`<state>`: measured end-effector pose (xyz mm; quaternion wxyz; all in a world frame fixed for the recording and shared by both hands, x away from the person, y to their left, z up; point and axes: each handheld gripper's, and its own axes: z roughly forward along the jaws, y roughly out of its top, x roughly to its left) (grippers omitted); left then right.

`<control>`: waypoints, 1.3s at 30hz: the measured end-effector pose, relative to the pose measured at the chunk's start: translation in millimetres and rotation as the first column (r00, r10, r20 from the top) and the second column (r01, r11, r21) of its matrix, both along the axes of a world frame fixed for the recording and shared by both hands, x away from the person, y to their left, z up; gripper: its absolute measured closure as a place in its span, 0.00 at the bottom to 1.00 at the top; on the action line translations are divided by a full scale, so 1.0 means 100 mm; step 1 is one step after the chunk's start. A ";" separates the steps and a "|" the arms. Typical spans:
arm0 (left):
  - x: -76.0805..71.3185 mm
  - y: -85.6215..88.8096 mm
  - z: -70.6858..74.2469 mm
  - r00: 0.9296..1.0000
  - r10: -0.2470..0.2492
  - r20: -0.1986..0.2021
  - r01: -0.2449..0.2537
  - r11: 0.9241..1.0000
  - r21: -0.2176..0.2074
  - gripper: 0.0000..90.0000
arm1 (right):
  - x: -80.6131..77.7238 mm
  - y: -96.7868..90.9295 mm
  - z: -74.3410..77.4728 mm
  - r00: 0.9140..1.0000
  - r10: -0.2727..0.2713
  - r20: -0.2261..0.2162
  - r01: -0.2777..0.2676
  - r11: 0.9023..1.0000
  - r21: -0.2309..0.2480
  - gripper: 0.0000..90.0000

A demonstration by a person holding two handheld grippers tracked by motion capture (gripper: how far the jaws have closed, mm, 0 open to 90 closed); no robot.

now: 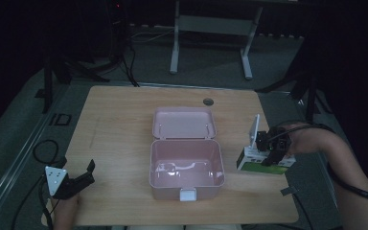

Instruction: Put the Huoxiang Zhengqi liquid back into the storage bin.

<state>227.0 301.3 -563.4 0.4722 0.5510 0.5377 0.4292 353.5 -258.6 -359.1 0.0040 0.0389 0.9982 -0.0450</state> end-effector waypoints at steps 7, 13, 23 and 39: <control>0.00 0.00 0.00 1.000 0.001 0.000 -0.001 1.000 -0.003 0.03 | -0.02 0.03 0.23 1.000 -0.023 0.016 0.023 1.000 0.003 0.69; 0.00 0.00 0.00 1.000 0.001 0.000 -0.001 1.000 -0.002 0.03 | -0.05 0.09 0.41 1.000 -0.018 0.024 0.018 1.000 0.022 0.69; 0.00 0.00 0.00 1.000 0.000 0.001 0.000 1.000 0.000 0.03 | -0.06 0.24 0.58 0.999 -0.026 0.029 0.026 0.999 0.024 0.69; 0.00 -0.01 0.00 1.000 -0.002 0.002 0.002 1.000 0.005 0.03 | -0.11 0.76 0.66 0.999 0.041 0.018 -0.042 0.998 0.046 0.69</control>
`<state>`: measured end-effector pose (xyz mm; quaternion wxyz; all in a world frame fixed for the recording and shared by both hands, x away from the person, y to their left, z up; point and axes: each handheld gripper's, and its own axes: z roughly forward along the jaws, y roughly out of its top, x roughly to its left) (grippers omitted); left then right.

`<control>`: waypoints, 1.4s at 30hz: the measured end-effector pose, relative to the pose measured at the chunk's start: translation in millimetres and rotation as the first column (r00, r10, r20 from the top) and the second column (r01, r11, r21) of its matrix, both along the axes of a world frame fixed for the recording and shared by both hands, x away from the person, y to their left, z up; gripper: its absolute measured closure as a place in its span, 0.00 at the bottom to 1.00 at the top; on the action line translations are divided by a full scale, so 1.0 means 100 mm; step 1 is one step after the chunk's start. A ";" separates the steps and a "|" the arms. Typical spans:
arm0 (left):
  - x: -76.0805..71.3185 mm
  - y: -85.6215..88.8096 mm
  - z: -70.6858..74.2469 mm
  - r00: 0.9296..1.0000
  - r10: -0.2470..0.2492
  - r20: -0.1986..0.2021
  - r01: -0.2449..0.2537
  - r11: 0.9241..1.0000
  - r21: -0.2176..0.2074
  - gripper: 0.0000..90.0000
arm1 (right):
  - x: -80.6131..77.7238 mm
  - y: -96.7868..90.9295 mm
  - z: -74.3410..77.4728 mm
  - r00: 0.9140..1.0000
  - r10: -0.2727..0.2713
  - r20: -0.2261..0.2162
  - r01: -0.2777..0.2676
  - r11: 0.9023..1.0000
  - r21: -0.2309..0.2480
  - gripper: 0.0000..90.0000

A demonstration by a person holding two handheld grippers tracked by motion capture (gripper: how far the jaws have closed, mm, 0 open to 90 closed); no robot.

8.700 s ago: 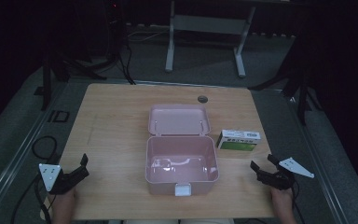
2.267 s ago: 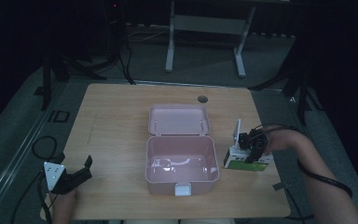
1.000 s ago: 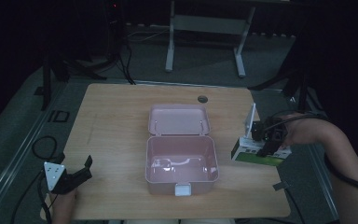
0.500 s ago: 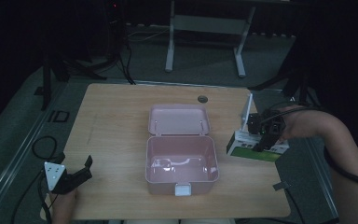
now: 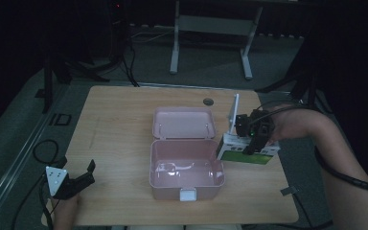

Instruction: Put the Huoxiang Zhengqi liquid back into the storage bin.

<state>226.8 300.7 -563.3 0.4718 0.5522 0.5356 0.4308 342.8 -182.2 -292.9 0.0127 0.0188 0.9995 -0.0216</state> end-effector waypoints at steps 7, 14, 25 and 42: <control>0.00 0.00 0.00 1.000 -0.002 0.000 0.002 1.000 -0.001 0.03 | -0.02 0.28 -0.04 0.999 0.034 -0.004 -0.034 0.999 -0.007 0.69; 0.00 0.00 0.00 1.000 -0.003 0.001 0.003 1.000 0.000 0.03 | -0.04 0.56 -0.10 0.999 0.054 0.001 -0.054 0.998 -0.010 0.69; 0.00 0.00 0.00 1.000 -0.007 0.000 0.007 1.000 0.004 0.03 | -0.14 0.95 -0.23 0.993 0.117 -0.013 -0.117 0.993 -0.032 0.69; 0.00 0.01 0.00 1.000 -0.009 0.003 0.009 1.000 -0.001 0.03 | -0.20 1.32 -0.38 0.989 0.139 -0.040 -0.140 0.990 -0.020 0.69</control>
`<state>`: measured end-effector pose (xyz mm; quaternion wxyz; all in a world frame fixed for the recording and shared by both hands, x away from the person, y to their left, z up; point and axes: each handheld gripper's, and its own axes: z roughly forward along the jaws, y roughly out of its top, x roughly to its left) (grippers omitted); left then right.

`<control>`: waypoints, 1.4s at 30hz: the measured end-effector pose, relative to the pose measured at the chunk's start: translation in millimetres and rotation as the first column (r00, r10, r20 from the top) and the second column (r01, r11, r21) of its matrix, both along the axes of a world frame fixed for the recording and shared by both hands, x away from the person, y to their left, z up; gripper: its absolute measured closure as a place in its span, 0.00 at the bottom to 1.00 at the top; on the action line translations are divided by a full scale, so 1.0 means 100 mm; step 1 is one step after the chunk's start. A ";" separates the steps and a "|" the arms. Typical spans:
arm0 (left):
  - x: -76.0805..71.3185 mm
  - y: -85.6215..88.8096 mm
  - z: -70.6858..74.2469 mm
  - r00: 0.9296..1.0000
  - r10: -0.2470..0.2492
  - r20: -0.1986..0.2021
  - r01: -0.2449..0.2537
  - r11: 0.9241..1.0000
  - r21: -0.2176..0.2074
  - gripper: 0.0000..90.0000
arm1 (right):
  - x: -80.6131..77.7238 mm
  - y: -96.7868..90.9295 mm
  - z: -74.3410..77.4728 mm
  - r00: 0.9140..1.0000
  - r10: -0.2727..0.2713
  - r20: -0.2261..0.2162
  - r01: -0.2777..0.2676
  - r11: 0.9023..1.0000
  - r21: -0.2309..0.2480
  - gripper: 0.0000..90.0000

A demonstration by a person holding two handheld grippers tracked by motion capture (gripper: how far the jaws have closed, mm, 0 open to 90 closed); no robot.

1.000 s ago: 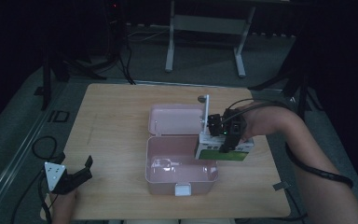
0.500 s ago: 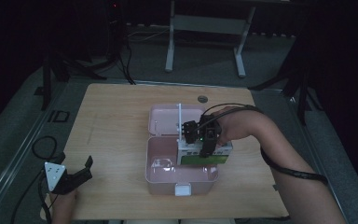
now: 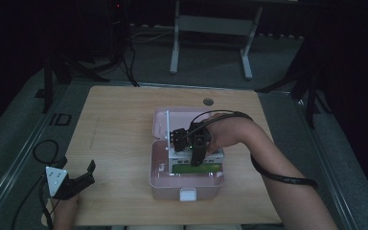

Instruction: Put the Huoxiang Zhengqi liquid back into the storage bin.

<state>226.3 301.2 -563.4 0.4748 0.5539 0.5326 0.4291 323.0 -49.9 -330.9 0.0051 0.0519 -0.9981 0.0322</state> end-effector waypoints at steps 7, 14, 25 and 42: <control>0.00 0.00 0.00 1.000 -0.002 -0.002 0.002 1.000 -0.001 0.03 | 0.01 0.03 -0.14 1.000 0.003 -0.021 -0.003 1.000 0.008 0.69; 0.00 0.00 0.00 1.000 -0.002 -0.003 0.002 1.000 0.000 0.03 | 0.04 0.04 -0.38 0.999 -0.001 -0.044 0.000 1.000 -0.007 0.69; 0.00 0.00 0.00 1.000 -0.004 -0.002 0.004 1.000 0.002 0.03 | 0.09 -0.02 -0.83 0.997 0.007 -0.080 -0.009 1.000 -0.027 0.69; 0.00 0.00 0.00 1.000 -0.006 -0.003 0.006 1.000 0.003 0.03 | 0.09 -0.11 -1.25 0.995 0.000 -0.098 -0.002 1.000 -0.022 0.69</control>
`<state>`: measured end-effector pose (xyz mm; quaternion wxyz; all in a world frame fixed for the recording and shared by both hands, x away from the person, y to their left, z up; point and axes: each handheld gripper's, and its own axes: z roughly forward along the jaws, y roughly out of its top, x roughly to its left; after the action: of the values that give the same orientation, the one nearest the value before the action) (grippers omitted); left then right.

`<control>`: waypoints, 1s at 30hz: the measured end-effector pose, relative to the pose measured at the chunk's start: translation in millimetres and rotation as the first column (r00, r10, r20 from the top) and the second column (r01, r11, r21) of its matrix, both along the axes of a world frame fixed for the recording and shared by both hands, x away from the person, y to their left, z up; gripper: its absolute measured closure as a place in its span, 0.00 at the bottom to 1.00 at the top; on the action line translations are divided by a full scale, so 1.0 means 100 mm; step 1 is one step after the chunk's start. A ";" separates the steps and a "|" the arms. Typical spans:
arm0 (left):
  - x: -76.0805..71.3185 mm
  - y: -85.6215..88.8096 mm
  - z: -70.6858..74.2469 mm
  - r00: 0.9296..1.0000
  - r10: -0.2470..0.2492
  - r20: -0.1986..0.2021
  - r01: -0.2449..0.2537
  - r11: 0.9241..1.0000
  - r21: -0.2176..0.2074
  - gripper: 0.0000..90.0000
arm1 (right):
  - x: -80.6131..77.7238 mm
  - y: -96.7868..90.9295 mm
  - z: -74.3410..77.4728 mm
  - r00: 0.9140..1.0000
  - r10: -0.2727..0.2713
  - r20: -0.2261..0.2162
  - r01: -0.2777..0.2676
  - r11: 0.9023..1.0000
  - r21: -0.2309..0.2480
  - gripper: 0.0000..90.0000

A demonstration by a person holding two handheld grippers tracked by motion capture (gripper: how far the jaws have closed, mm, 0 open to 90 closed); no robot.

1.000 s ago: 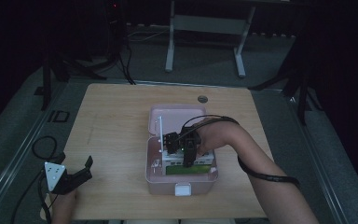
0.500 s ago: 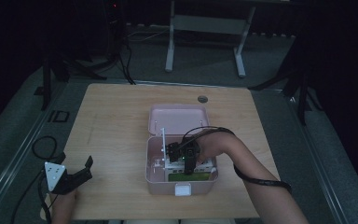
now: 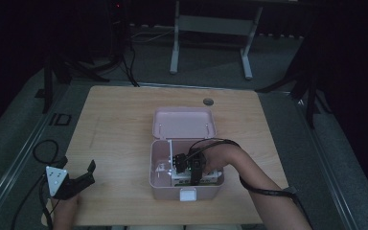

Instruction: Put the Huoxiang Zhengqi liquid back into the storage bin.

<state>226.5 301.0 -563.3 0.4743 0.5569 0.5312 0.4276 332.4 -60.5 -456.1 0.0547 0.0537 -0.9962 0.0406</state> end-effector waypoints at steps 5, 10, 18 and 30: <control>0.00 0.00 0.00 1.000 -0.001 -0.001 0.001 1.000 0.001 0.03 | -0.01 -0.03 -0.10 1.000 0.005 0.000 -0.005 1.000 -0.011 0.68; 0.00 0.00 0.00 1.000 -0.001 0.000 0.001 1.000 0.000 0.03 | -0.01 -0.05 -0.09 1.000 -0.004 -0.006 0.004 1.000 0.007 0.63; 0.00 0.00 0.00 1.000 -0.002 -0.001 0.002 1.000 -0.001 0.03 | -0.01 -0.05 0.10 1.000 -0.013 0.002 0.013 0.999 0.034 0.51; 0.00 0.00 0.00 1.000 -0.004 0.000 0.004 1.000 -0.003 0.03 | 0.07 -0.32 0.69 0.994 -0.088 0.063 0.070 0.967 0.243 0.27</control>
<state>226.8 301.2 -563.4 0.4759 0.5572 0.5308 0.4258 339.8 -92.1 -387.4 0.0127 0.0186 -0.9965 -0.0808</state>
